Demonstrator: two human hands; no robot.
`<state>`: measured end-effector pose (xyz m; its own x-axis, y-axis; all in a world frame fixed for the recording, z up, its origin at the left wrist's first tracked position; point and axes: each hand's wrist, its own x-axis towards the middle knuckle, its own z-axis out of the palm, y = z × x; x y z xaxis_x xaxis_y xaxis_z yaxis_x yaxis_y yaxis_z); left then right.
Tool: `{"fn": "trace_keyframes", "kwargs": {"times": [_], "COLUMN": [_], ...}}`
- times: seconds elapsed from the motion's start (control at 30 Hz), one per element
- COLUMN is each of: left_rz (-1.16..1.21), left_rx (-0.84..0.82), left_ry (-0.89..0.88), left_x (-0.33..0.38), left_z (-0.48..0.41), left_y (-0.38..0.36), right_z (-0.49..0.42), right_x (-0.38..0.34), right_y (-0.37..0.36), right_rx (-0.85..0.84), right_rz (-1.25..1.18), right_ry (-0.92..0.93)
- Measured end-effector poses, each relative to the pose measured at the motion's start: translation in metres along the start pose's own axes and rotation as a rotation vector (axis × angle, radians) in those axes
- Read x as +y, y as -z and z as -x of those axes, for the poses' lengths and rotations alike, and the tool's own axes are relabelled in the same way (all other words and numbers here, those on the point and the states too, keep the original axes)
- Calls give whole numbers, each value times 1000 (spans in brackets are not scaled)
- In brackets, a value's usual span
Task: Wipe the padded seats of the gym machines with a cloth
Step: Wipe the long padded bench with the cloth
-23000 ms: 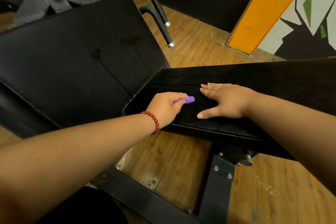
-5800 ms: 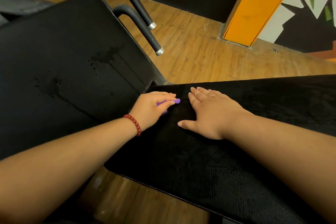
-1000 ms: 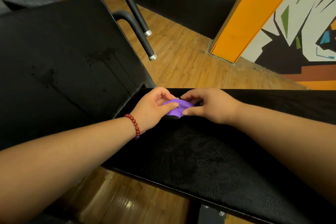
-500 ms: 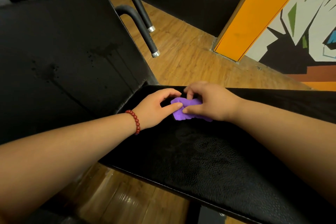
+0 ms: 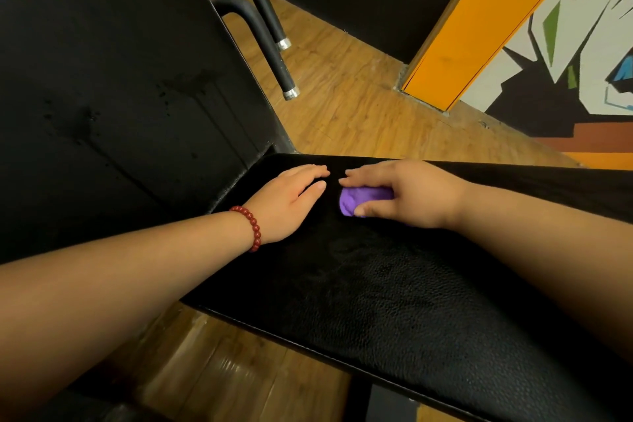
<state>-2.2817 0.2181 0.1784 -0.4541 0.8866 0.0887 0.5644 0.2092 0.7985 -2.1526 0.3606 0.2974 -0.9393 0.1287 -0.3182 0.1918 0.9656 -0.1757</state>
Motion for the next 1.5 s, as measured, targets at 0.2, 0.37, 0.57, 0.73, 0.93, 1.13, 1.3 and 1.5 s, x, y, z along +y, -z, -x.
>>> {"fn": "trace_keyframes", "kwargs": {"times": [0.2, 0.37, 0.57, 0.73, 0.93, 1.13, 1.3, 1.5], "left_rz": [-29, -41, -51, -50, -51, -54, -64, -68], "left_rx": [-18, -23, -26, -29, -26, -36, -42, -33], "left_ry": [-11, -9, -9, -4, -4, 2, -1, -6], "left_x": [-1, -1, 0, -1, 1, 1, 1, 0], "left_z": [0, 0, -1, -1, 0, 0, 0, 0], "left_y": [1, 1, 1, 1, 2, 1, 2, 1], "right_z": [-9, -14, -5, -22, -4, -22, -12, -20], "right_x": [5, 11, 3, 10, 7, 25, 15, 10], "right_y": [4, 1, 0, 2, -1, 9, 6, 0], "right_rx": [58, 158, 103, 152, 24, 146, 71, 198], "right_rz": [119, 105, -4, 21, -129, 14, -36, -80], "right_ry": [37, -73, -21, -96, 40, -55, -60, -177]}}
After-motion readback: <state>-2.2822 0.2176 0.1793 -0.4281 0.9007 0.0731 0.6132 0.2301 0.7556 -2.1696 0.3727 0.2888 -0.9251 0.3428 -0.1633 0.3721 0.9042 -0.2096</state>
